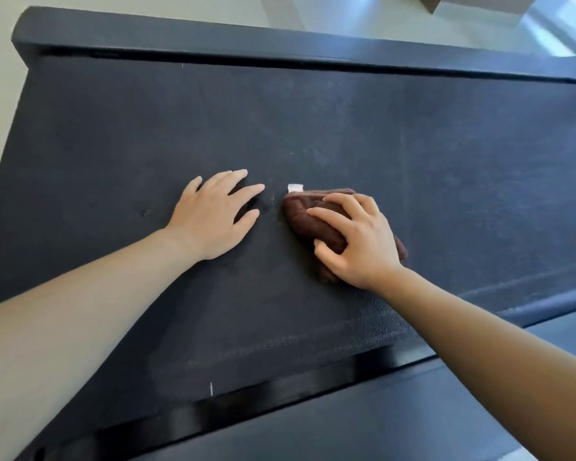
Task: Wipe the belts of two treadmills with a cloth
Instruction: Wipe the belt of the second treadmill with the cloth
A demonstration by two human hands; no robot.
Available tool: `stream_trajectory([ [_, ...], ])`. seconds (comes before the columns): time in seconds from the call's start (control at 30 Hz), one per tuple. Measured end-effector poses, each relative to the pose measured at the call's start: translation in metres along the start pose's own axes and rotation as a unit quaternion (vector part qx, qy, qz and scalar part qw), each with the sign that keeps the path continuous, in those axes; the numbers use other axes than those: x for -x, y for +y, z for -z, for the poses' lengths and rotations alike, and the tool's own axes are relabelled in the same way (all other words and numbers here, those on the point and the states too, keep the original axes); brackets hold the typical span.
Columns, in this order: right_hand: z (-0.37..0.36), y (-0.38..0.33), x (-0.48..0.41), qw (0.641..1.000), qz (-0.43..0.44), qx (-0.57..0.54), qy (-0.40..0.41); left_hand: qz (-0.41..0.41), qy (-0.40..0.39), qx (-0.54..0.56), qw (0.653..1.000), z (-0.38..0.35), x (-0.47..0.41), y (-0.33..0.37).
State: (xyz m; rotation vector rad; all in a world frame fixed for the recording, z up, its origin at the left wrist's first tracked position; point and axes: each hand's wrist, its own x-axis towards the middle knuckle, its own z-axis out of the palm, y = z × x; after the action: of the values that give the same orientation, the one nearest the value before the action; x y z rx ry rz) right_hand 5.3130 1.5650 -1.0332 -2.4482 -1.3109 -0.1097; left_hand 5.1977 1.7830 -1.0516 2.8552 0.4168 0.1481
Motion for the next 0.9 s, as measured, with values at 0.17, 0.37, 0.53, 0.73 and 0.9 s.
stream_trajectory([
  [0.17,-0.008,-0.002,-0.020,1.000,-0.018,0.007,0.017,0.016,0.022,0.003,1.000,-0.001,-0.023,-0.018],
  [0.37,-0.028,0.010,-0.095,1.000,-0.012,0.004,0.020,0.094,0.036,0.013,0.995,-0.002,-0.081,-0.039],
  [0.53,-0.047,0.021,-0.172,0.999,-0.024,0.016,0.016,0.145,0.065,-0.003,0.987,-0.008,-0.093,-0.044],
  [0.73,-0.067,0.034,-0.251,0.999,-0.045,0.025,0.014,0.152,0.072,-0.001,0.986,-0.006,-0.092,-0.042],
  [0.9,-0.077,0.041,-0.301,0.998,-0.055,0.015,0.024,0.155,0.062,-0.007,0.986,-0.004,-0.092,-0.041],
])
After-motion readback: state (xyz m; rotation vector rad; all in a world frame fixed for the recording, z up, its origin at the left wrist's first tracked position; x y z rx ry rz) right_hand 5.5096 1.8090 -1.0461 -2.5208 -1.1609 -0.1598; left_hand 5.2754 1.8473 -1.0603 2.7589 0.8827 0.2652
